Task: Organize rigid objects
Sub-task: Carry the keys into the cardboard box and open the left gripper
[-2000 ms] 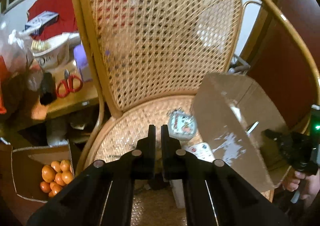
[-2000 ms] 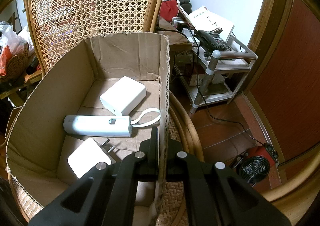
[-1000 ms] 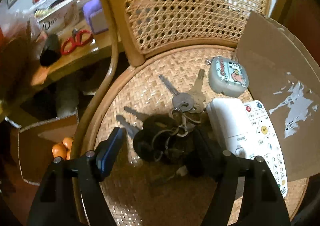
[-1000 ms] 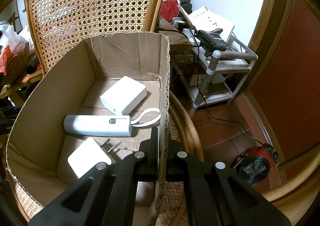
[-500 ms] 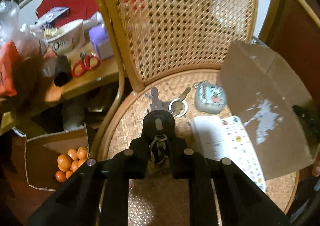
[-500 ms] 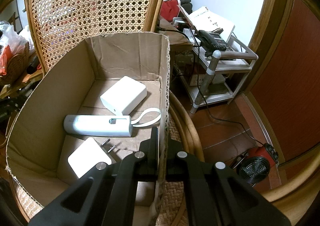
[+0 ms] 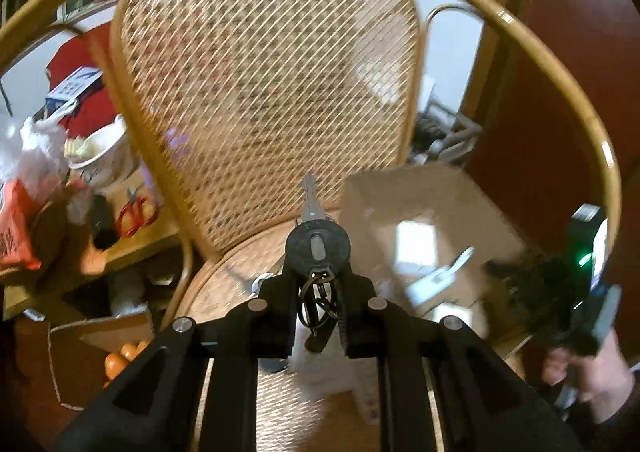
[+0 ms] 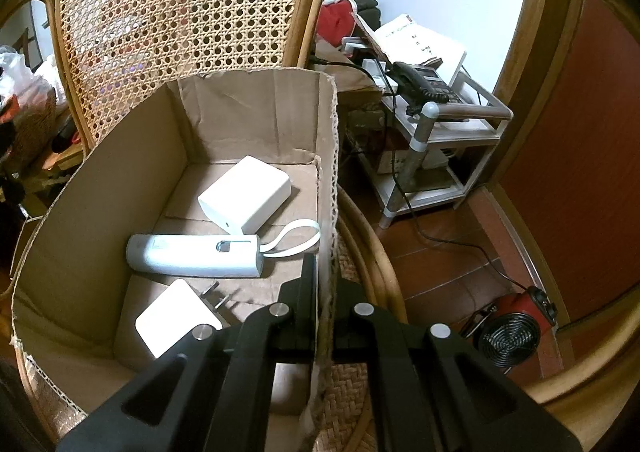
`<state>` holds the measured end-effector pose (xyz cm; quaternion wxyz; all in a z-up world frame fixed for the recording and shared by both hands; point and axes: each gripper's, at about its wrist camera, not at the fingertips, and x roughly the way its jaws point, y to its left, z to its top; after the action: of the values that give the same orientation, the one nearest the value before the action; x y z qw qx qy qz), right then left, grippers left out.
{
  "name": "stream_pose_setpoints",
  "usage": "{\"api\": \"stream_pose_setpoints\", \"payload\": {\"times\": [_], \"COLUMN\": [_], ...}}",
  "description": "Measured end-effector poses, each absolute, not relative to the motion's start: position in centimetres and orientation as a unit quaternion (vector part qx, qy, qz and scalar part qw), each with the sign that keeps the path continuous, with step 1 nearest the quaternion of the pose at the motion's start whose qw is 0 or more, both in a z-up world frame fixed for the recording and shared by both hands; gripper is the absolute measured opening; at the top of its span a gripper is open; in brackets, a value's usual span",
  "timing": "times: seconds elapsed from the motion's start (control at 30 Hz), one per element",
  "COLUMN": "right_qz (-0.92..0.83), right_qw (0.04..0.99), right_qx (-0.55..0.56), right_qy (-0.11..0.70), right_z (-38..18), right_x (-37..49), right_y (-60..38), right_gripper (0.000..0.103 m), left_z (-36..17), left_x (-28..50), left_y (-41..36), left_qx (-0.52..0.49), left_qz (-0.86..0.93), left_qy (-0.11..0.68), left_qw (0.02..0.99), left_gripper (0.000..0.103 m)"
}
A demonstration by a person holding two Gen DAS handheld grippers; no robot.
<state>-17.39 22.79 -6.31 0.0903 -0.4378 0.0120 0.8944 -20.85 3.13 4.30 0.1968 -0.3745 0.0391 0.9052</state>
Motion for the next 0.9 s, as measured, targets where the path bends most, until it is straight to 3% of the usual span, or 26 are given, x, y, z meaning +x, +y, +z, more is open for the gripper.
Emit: {"api": "stream_pose_setpoints", "payload": {"times": [0.43,0.9], "right_qz": [0.894,0.895], "right_qw": [0.091,0.090], "right_qx": [-0.438,-0.437], "right_qy": [0.014,0.014], "right_z": [-6.3,-6.4], "right_x": [-17.3,-17.2], "right_y": [23.2,23.3], "right_gripper": [0.005,0.005], "left_z": [7.2,-0.6], "left_x": [-19.0,-18.3], "left_y": [10.4,15.9], "left_qx": [-0.365,-0.444], "left_qz": [0.888,0.841], "left_qy": [0.019,0.062], "left_qw": [0.280,0.302], "left_gripper": [0.015,0.015]}}
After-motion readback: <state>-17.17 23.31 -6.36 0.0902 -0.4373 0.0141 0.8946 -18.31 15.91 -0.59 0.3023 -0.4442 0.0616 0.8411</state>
